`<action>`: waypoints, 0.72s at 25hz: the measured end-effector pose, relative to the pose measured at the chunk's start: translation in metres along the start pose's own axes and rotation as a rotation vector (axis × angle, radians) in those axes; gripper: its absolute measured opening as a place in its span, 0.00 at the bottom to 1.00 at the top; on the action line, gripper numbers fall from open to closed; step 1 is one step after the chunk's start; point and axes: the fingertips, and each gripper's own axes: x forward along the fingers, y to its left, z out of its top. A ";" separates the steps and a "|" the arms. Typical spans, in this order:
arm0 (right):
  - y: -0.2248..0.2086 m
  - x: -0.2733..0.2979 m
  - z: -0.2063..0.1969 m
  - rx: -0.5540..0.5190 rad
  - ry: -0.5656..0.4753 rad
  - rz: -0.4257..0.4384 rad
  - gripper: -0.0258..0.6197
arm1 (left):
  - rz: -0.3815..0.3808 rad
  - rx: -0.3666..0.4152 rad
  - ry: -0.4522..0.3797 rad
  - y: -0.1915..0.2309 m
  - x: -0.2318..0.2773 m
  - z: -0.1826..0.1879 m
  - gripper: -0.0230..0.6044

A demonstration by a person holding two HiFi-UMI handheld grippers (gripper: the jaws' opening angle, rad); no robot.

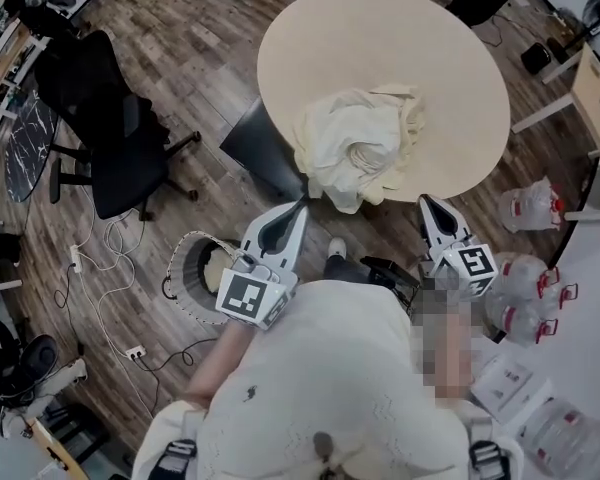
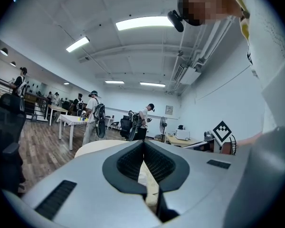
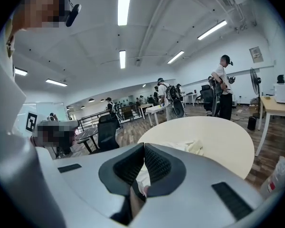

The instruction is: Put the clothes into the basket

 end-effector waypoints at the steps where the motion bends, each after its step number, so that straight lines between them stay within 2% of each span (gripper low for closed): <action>1: -0.008 0.007 0.000 -0.005 0.009 0.006 0.05 | 0.007 0.000 -0.003 0.000 0.006 0.000 0.07; 11: -0.080 0.065 0.002 -0.020 0.073 0.058 0.05 | 0.045 0.006 -0.015 -0.016 0.065 -0.001 0.07; 18: -0.127 0.105 -0.028 -0.053 0.185 0.026 0.05 | 0.086 0.003 -0.003 -0.020 0.092 -0.014 0.07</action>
